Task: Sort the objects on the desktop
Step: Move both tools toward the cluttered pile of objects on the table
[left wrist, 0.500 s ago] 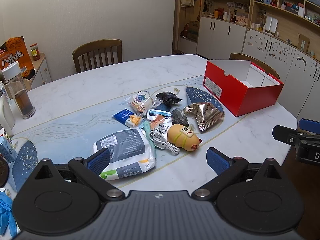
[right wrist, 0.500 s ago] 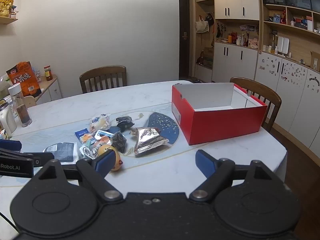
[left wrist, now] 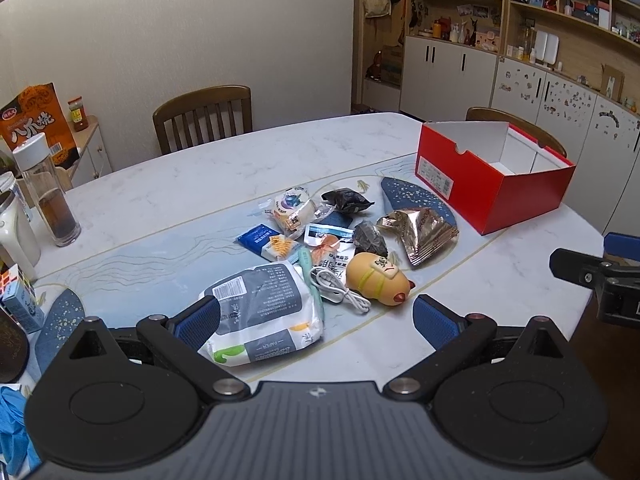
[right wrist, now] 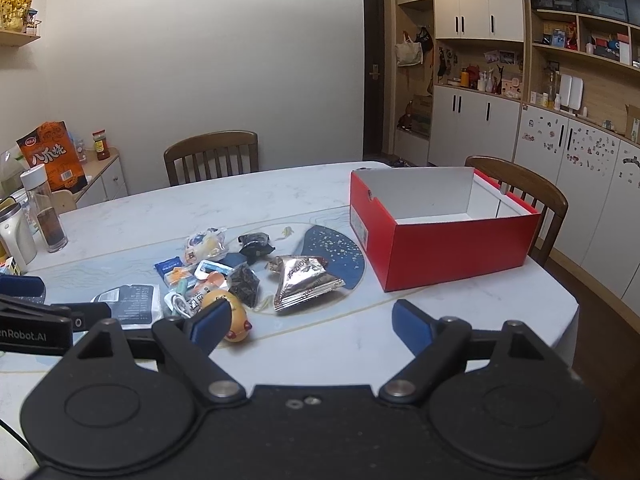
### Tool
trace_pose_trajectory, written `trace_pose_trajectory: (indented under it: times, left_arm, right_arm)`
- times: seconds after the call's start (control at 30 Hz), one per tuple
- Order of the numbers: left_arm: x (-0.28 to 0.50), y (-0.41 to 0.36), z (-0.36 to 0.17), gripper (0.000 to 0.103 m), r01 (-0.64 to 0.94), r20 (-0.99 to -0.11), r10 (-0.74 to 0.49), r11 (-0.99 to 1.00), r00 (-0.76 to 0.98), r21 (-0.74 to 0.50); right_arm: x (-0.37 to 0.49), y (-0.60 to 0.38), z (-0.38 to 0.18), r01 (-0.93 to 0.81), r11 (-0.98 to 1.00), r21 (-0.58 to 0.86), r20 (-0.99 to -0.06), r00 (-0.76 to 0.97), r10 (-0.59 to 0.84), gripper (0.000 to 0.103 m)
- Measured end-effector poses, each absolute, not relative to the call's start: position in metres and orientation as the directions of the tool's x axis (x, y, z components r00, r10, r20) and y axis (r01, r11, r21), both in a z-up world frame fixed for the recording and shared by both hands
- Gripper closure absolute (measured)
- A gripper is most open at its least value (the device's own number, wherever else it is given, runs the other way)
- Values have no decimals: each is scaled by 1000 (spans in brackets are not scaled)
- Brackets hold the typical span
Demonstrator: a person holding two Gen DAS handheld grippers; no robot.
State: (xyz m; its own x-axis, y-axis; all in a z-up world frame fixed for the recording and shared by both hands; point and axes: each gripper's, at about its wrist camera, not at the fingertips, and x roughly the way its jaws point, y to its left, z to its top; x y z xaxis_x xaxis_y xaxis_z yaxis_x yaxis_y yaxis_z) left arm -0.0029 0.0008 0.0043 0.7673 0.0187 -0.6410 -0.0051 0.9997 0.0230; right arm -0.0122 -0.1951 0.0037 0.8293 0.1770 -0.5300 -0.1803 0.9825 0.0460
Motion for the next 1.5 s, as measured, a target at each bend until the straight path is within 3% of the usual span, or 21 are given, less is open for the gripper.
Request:
trace_pose_trajectory:
  times: [1.0,1.5]
  left_arm:
    - [2,16,0,0,29,-605,-11,999,796,19]
    - [33,41,-37,0,-58,-619,81,997,781,58]
  right_arm:
    - [-4,-175,-2,-245,969,36,-524,821,227,19]
    - [35,-155,-31,-326,945,30,-566,774,285,22]
